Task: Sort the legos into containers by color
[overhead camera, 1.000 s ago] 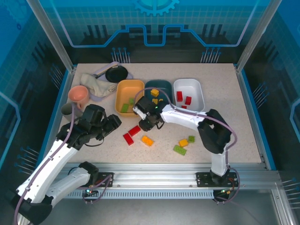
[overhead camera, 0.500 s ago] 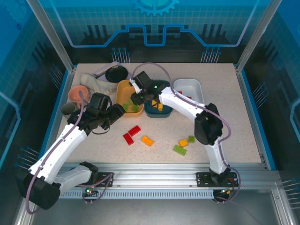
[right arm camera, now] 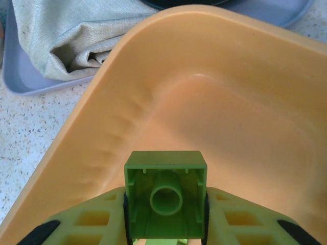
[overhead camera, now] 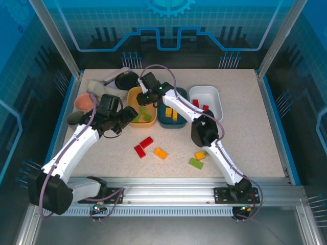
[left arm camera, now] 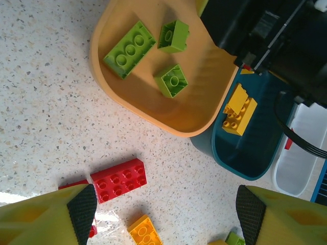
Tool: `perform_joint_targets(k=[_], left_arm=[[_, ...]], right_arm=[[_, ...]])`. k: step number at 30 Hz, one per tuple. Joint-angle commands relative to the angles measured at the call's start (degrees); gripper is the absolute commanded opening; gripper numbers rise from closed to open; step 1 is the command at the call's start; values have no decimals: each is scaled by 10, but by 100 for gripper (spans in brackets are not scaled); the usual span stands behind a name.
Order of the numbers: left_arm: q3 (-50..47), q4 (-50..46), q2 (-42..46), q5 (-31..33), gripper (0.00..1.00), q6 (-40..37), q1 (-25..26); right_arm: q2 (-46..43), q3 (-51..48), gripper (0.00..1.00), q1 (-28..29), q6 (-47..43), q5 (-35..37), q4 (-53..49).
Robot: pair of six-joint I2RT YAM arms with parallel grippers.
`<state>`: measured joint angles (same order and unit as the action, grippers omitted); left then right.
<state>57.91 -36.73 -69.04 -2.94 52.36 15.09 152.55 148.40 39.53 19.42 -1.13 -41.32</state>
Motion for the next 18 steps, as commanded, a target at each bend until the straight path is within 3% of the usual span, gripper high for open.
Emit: perform_joint_targets(k=[1, 6, 12, 14, 18], left_arm=[[24, 9, -3, -17, 76, -14, -6], [32, -17, 5, -15, 76, -16, -6], [45, -67, 20, -17, 76, -28, -6], [53, -86, 20, -26, 75, -42, -6], [57, -115, 24, -41, 75, -70, -4]], right_arm=[[19, 26, 36, -11, 20, -23, -25], [-2, 39, 55, -11, 18, -31, -31], [-95, 18, 57, -10, 10, -25, -45], [-159, -29, 55, -9, -3, -17, -33], [-350, -251, 55, -8, -15, -1, 74]])
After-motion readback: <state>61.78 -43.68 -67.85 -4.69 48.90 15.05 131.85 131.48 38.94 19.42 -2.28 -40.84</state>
